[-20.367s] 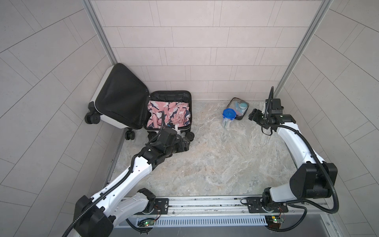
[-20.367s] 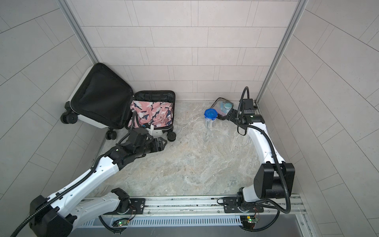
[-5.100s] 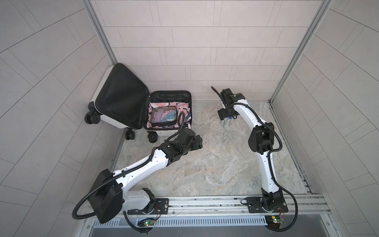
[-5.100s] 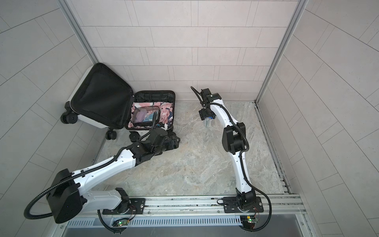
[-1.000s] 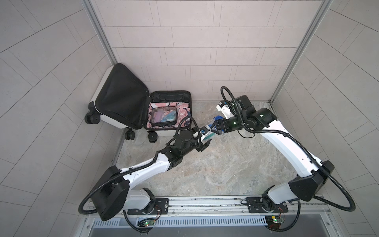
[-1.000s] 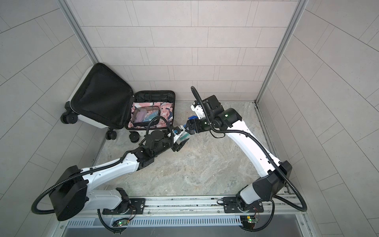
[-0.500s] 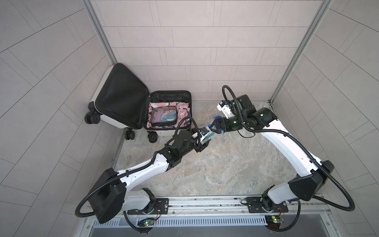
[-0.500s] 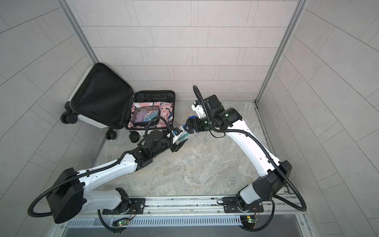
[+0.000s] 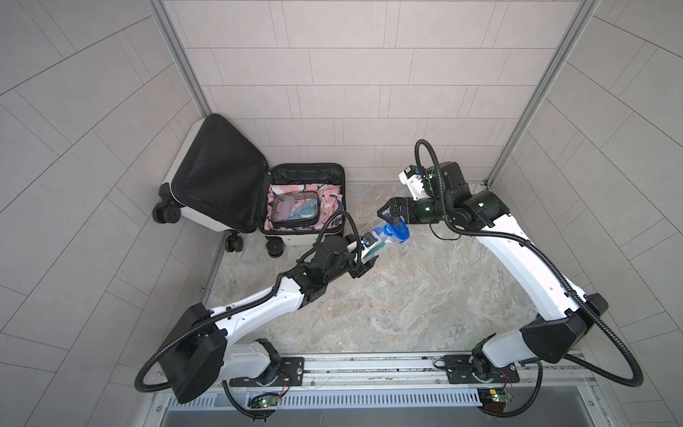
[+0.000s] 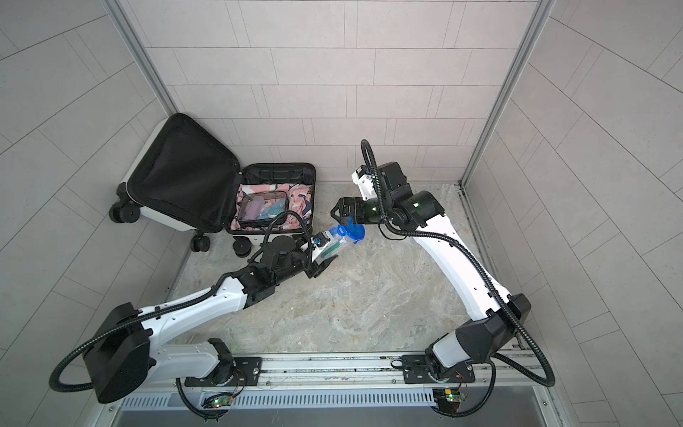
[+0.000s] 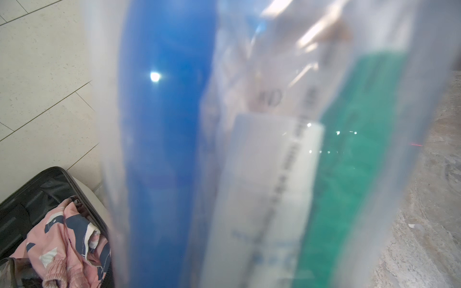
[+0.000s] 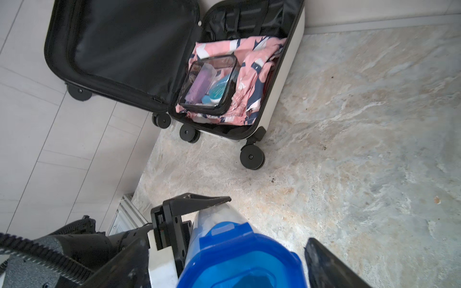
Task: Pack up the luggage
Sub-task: 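Open the right gripper and carry the cup with the left gripper to the suitcase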
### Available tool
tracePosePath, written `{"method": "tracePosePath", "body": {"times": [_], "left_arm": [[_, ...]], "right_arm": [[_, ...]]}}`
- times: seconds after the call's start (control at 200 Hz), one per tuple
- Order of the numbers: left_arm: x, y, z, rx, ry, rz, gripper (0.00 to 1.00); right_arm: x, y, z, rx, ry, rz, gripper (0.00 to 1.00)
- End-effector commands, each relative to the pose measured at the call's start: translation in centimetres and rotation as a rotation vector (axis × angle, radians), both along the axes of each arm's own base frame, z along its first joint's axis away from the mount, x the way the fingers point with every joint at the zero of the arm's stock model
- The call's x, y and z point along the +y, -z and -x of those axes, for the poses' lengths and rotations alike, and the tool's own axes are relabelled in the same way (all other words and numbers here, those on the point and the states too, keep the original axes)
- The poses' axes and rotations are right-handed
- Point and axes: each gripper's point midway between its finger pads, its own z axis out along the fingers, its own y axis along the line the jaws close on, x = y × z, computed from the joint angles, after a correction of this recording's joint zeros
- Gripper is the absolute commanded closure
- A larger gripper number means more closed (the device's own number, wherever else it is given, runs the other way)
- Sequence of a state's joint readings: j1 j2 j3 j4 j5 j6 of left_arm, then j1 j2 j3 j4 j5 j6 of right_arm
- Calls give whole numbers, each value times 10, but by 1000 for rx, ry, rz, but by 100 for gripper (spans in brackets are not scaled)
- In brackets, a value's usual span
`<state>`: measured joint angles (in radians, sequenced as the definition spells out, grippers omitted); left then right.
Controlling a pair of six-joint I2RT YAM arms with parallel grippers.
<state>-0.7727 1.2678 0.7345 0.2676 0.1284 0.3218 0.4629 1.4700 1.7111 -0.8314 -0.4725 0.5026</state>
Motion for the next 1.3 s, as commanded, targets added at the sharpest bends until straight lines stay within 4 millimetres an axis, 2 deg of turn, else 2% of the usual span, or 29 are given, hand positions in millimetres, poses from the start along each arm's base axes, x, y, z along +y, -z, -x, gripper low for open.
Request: {"method": "tracePosePath", "body": {"times": [0.0,0.11,0.22,0.315,0.405,0.54,0.706,0.841,1.036,1.151,1.296], "left_arm": [[-2,-30,-4,-66,-17,75,63],[3,-34,-11,-63,-67,104,63],[6,-42,-16,-55,-98,135,64],[14,-52,-24,-40,-146,182,64],[29,-64,-38,-12,-227,249,64],[53,-81,-64,48,-351,337,63],[97,-100,-104,134,-551,505,65],[127,-109,-133,185,-697,637,67],[160,-106,-173,252,-884,873,67],[174,-106,-195,270,-983,990,68],[187,-94,-226,305,-1060,1111,68]], "right_arm": [[-26,-49,0,-132,108,-55,0],[-50,-74,4,-220,178,-70,0],[-70,-86,11,-257,219,-72,0],[-77,-78,13,-244,230,-59,0],[-77,-58,14,-204,227,-41,0],[-70,-24,11,-138,214,-56,0],[-60,6,11,-76,201,-48,0],[-48,16,12,-61,174,-44,0],[-33,27,14,-49,136,-24,1],[-24,32,13,-44,111,-13,0],[-3,36,7,-64,70,-23,1]]}}
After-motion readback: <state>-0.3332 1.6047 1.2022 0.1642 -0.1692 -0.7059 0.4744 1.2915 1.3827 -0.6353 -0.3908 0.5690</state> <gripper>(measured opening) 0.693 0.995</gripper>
